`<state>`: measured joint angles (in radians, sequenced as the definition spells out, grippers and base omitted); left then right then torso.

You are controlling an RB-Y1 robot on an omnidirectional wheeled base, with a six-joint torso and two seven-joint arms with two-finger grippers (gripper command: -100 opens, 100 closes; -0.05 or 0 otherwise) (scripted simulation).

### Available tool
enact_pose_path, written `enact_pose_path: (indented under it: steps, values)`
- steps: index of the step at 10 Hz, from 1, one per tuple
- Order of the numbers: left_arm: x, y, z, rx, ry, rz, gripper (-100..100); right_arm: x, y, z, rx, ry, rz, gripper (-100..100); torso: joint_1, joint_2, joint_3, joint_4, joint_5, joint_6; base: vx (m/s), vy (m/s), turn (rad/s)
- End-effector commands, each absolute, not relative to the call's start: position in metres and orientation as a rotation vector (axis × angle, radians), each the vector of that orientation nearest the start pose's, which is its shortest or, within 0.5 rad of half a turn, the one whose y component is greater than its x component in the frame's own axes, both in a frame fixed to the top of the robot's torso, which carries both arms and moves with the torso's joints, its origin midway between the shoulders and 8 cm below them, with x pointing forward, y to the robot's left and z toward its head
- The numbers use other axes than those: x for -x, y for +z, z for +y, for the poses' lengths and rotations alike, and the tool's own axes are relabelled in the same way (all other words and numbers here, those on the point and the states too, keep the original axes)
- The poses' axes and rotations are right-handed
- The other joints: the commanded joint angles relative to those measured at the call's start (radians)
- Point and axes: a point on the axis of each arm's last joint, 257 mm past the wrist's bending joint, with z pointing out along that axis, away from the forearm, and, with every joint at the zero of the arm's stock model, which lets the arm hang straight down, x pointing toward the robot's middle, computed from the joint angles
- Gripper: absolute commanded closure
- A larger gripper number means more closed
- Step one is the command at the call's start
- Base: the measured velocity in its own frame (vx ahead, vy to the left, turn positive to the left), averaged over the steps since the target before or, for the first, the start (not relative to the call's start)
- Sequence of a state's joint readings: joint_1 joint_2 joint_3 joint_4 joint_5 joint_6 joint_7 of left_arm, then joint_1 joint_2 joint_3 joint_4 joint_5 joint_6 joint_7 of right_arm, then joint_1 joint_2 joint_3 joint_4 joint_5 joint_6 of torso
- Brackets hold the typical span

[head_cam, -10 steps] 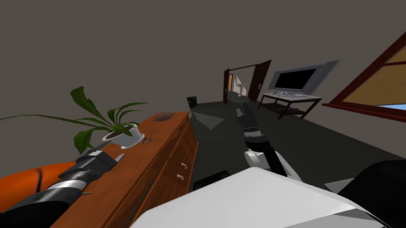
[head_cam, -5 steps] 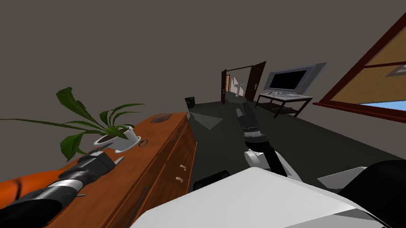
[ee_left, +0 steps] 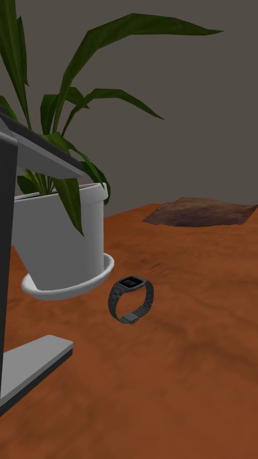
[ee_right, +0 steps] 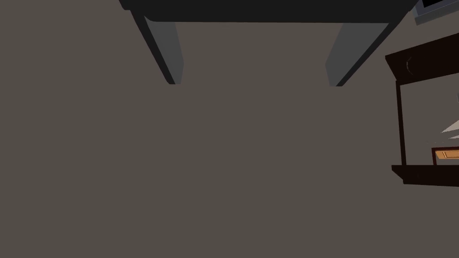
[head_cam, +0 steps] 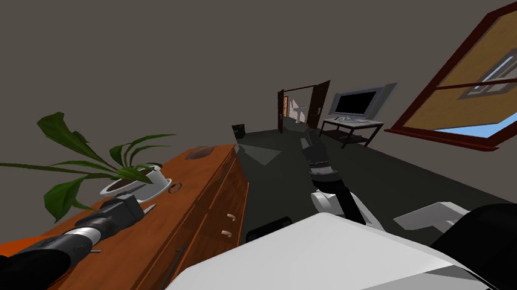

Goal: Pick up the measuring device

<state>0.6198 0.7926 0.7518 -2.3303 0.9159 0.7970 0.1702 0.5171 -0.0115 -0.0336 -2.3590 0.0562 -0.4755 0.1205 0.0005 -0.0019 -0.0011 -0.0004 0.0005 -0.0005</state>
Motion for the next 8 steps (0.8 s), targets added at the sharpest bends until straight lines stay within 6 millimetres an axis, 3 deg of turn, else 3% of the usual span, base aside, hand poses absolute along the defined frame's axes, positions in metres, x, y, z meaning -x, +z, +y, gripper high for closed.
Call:
enact_pose_path:
  steps: [1,8]
  values:
    - [-0.349,-0.075,0.502,1.558,-0.832,1.354,-100,-0.330,0.049,-0.280,-0.533,1.122,0.651,0,0.000,0.000,0.000,0.000,0.000,0.000,0.007,0.004,0.023]
    - [-0.335,-0.101,0.516,1.707,-0.719,1.445,-100,-0.330,0.049,-0.280,-0.533,1.122,0.651,0,-0.001,0.000,0.000,0.000,0.000,0.000,0.019,0.004,-0.085]
